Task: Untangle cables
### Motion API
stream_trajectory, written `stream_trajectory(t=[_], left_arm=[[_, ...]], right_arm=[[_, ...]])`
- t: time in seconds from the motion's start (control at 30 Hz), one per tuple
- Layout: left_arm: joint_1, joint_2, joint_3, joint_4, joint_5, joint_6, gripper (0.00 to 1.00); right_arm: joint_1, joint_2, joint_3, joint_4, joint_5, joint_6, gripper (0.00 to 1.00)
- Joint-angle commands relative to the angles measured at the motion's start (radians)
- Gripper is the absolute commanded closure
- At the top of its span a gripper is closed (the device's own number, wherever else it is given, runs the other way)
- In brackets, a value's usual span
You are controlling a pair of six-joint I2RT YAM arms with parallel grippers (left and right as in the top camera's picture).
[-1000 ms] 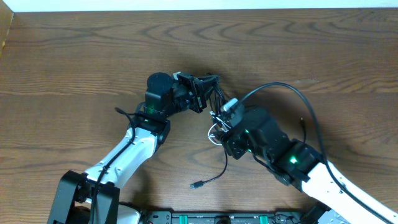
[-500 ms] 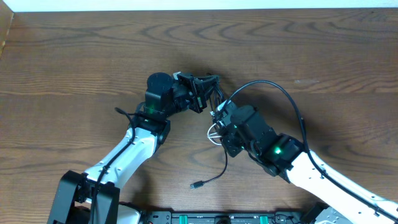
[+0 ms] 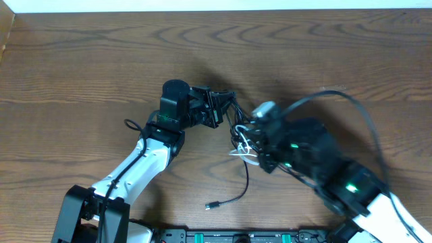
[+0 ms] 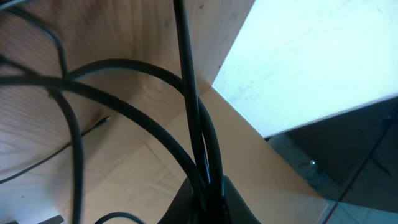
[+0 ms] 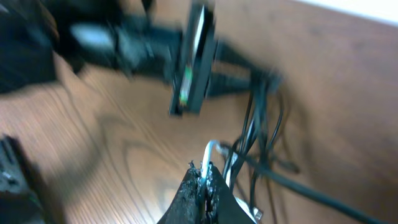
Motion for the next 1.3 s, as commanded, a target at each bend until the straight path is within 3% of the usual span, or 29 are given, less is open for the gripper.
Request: stream_trajectory(t=[0.0,0.27,0.47,0.6,0.7,0.8,0.97,1.27], left_arm=[[0.002,0.000,0.011,-0.004,0.011,-0.046,0.92],[0.002,0.000,0.011,-0.045,-0.035,-0.006,0.92],[0.002,0.000,0.011,-0.258,-0.161,0.164,0.92],[0.004,0.000,0.011,-0.401,-0.252,0.191,0.92],[0.018,0.000,0.011,-0.407,-0.251,0.191,0.92],[0.029,0.000,0.011,-0.349,-0.217,0.191,0.92],[0.028,0.000,0.011,-0.256,-0.179,0.191,0.92],[0.029,0.000,0.011,-0.257,-0.175,0.191,0.92]], right_arm=[[-0.062,-0.108,0.047,-0.002,-0.063,0.004,0.99],[-0.245,-0.304,0.086,0.000,0.047,-0.016,0.99],[-0.356,-0.336,0.086,-0.029,0.346,0.035,0.99],[-0.396,-0.334,0.085,-0.053,0.399,0.102,0.99],[-0.399,-0.324,0.085,-0.071,0.391,0.150,0.99],[-0.400,-0.301,0.085,-0.105,0.294,0.174,0.95],[-0.399,-0.213,0.085,-0.177,-0.015,0.174,0.71],[-0.370,0.069,0.085,-0.342,-0.406,0.174,0.70]])
